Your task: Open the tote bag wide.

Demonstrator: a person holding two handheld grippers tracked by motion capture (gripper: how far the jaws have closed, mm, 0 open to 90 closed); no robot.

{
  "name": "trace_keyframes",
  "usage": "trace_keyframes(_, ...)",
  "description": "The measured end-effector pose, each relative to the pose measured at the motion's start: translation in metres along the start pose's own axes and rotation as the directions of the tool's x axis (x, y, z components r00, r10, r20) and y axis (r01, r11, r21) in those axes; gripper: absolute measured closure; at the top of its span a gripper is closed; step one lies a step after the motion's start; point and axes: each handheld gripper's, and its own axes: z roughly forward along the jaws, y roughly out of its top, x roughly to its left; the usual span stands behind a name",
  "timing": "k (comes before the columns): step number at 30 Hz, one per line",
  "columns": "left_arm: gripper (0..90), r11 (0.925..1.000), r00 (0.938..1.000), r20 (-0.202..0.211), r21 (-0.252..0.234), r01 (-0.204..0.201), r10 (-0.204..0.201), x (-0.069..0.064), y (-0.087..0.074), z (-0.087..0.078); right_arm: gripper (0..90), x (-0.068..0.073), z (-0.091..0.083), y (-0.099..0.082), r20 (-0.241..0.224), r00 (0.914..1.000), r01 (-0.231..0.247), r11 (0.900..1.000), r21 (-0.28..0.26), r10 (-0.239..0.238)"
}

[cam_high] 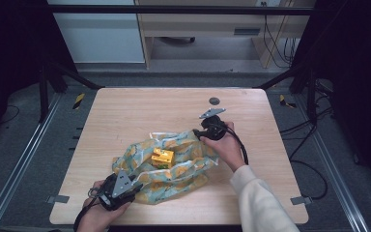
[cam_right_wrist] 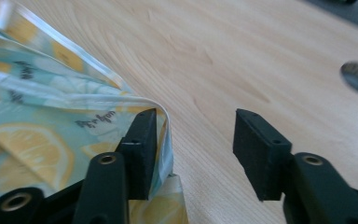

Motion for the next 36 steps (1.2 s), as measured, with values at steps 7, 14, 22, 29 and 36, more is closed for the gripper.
trace_keyframes(7, 45.9, 0.9901, 0.9984, 0.001, -0.128, 0.057, -0.057, 0.002, 0.005, -0.014, 35.5, 0.007, -0.049, 0.004, -0.001, 0.9999, 0.015, 0.9954, -0.094, -0.016)
trace_keyframes(14, 45.0, 0.9784, 0.9920, -0.015, -0.168, 0.121, -0.125, -0.002, 0.013, -0.025, 40.2, 0.027, -0.081, -0.009, -0.083, 0.9958, 0.026, 0.9887, -0.147, -0.038)
trace_keyframes(22, 44.5, 0.9795, 0.9907, -0.068, -0.173, 0.104, -0.118, 0.022, 0.036, -0.026, 41.8, 0.051, -0.078, -0.016, -0.151, 0.9858, 0.054, 0.9899, -0.131, -0.074)
trace_keyframes(29, 42.6, 0.9951, 0.9967, -0.044, -0.073, 0.066, -0.069, 0.042, 0.049, 0.010, 34.8, 0.075, -0.073, -0.027, -0.216, 0.9700, 0.096, 0.9919, -0.084, -0.112)
trace_keyframes(36, 46.6, 0.9974, 0.9954, -0.065, -0.019, 0.070, -0.071, 0.044, 0.031, 0.029, 27.8, 0.088, -0.063, -0.048, -0.225, 0.9667, 0.122, 0.9925, -0.015, -0.122)
